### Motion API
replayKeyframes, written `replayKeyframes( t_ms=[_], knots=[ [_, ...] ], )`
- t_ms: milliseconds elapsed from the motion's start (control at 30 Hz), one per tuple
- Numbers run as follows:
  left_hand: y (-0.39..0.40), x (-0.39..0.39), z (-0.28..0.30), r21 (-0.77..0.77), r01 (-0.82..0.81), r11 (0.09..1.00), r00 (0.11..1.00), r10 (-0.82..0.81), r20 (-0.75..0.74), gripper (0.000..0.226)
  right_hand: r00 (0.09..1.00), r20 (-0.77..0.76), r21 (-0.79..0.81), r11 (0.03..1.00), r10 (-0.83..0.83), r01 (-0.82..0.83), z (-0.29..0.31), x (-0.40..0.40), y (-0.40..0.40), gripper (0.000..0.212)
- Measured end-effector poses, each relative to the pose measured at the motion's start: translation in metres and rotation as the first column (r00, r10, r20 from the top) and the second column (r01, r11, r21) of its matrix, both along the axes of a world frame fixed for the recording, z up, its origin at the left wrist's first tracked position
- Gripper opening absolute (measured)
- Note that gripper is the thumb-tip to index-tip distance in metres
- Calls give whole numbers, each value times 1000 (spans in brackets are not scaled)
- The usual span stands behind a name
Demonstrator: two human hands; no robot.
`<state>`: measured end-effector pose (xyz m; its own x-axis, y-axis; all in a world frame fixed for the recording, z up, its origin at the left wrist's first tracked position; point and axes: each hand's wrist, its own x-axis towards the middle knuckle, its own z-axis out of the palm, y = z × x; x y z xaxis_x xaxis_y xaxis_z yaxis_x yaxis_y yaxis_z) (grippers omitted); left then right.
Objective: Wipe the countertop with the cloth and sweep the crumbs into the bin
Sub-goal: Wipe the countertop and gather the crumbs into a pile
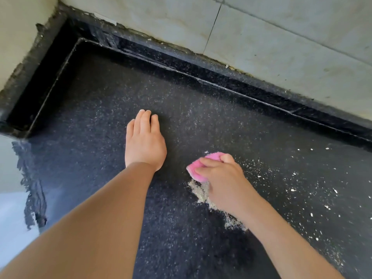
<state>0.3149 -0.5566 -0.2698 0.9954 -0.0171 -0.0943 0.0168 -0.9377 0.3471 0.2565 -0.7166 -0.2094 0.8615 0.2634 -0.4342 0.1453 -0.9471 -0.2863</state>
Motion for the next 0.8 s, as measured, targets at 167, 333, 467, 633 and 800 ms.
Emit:
replayKeyframes(
  t_ms=[167,333,467,633,800],
  knots=[
    [2,0,-2,24,6,1000,1000,-5,-8,46,932,356,50,997,-74,60,11,-13,-10,51],
    [2,0,-1,26,7,1000,1000,-7,-11,48,877,414,132,969,-243,207,-28,-26,57,59],
    [1,-1,-1,25,11,1000,1000,-11,-7,48,869,363,107,941,-337,321,-50,-15,74,66],
    [1,0,-3,26,1,1000,1000,0,-8,46,840,349,45,903,-416,428,-47,-5,52,65],
    [1,-1,-2,23,7,1000,1000,-7,-1,45,743,282,-84,756,-607,650,-45,-30,-13,56]
  ],
)
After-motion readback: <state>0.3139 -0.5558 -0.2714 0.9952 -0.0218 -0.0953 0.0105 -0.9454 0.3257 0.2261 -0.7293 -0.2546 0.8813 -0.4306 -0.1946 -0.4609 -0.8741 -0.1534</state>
